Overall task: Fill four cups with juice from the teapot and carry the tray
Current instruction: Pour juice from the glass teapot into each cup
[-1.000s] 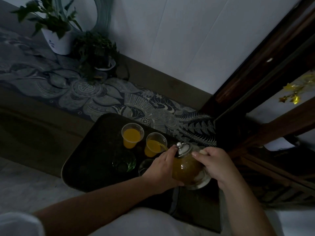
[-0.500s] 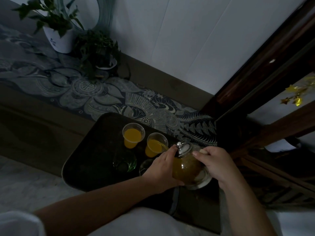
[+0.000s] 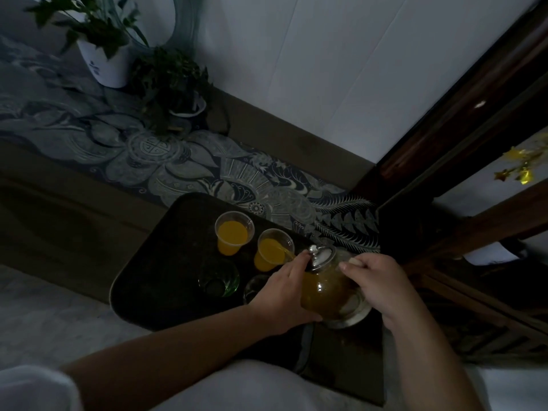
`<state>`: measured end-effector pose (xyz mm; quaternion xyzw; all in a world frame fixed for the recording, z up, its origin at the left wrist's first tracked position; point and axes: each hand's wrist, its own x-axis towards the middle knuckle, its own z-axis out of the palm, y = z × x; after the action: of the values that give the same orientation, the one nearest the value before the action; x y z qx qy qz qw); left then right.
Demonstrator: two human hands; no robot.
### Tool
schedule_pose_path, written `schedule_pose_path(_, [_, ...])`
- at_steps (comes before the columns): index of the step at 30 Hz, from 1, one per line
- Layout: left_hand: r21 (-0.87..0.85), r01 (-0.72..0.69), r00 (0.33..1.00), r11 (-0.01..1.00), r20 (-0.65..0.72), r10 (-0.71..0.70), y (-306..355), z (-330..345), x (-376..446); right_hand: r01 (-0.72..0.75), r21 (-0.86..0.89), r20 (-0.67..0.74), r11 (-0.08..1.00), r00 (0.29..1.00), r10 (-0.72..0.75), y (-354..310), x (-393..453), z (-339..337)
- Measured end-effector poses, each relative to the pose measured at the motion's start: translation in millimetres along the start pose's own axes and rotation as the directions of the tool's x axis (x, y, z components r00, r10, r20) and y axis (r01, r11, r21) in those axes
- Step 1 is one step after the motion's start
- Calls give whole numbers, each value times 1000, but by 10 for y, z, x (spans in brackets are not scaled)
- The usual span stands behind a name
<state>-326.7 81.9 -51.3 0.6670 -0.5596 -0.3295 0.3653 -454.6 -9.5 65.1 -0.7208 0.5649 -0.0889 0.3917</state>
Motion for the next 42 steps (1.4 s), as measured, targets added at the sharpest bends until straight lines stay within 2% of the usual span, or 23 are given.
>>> schedule_pose_path(9, [30,1,1000,1000,-8,0,-19,10,-8,18,61,-8,998,1000,-18,47,-22,18])
schedule_pose_path(21, [181,-78,997,980,38,72,-8,9,-28,-68,256,-116,964,988,101,285,-47,167])
schedule_pose_path(33, [305,-97,995,947,64,81,66,124,-49,-136,507,-78,851,976,203,552,-129,199])
schedule_pose_path(38, [358,-109,994,927,24,108,184,218,-88,-143,581,-55,801,975,214,690,-158,156])
schedule_pose_path(42, [388,-74,994,919,-46,100,324,330,-125,-126,573,-22,810,985,169,758,-155,17])
